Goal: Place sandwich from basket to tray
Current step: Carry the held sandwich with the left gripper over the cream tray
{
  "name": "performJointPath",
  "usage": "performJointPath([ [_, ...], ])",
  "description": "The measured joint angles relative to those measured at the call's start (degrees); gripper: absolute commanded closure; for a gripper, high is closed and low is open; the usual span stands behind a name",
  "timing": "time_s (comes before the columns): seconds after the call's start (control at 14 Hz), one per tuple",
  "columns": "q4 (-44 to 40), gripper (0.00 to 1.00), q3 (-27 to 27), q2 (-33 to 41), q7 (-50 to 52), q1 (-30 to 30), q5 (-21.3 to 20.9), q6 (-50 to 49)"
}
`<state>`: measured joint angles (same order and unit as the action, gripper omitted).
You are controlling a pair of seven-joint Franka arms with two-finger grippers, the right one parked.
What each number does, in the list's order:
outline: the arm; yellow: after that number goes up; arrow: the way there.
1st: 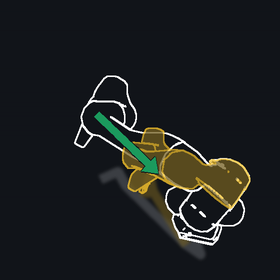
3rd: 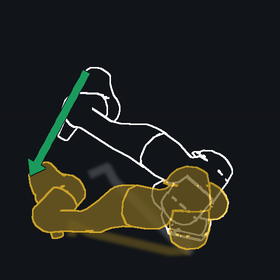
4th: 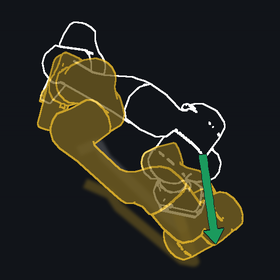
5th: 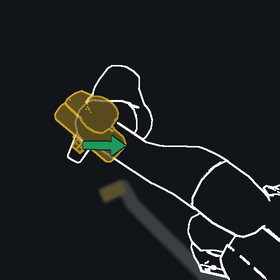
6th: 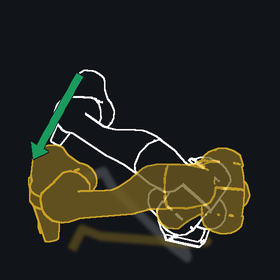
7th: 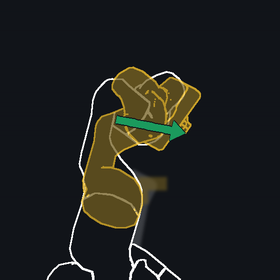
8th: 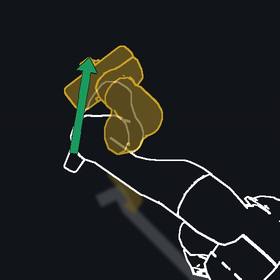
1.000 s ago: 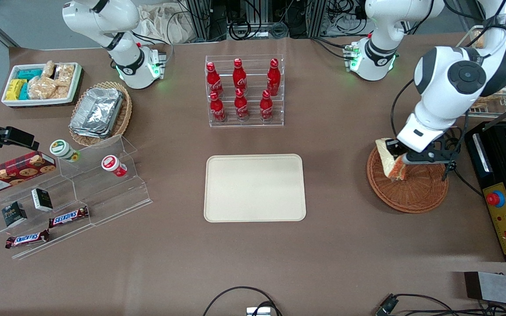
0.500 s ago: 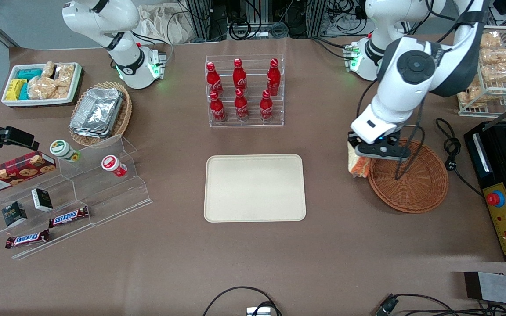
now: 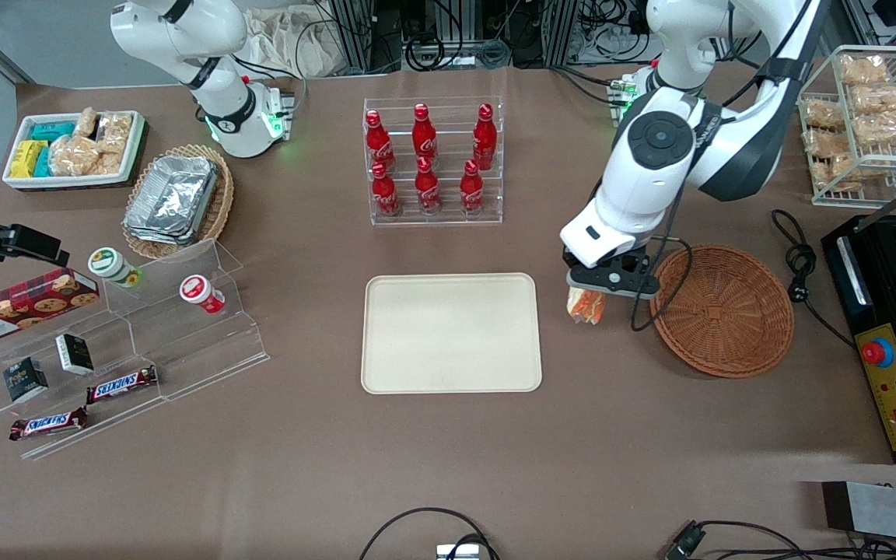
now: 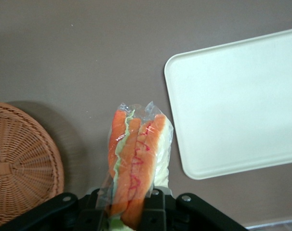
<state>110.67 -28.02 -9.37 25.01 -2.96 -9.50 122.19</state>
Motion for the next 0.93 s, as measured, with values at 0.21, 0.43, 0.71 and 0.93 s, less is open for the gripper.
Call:
performJointPath([
  [0.21,-4.83,0.78,-0.82,-5.22,9.24,-2.99,-4.02,0.01],
  [0.43,-9.13,0.79,-0.90,-10.43,15.39,-6.30,-7.34,0.00],
  [0.71,-12.36,0.79,-0.90,-15.79,20.39,-8.54,-11.88,-0.01],
  [0.93,-14.48,0.79,-0.99,-20.12,22.96,-10.62,-15.62,0.00],
])
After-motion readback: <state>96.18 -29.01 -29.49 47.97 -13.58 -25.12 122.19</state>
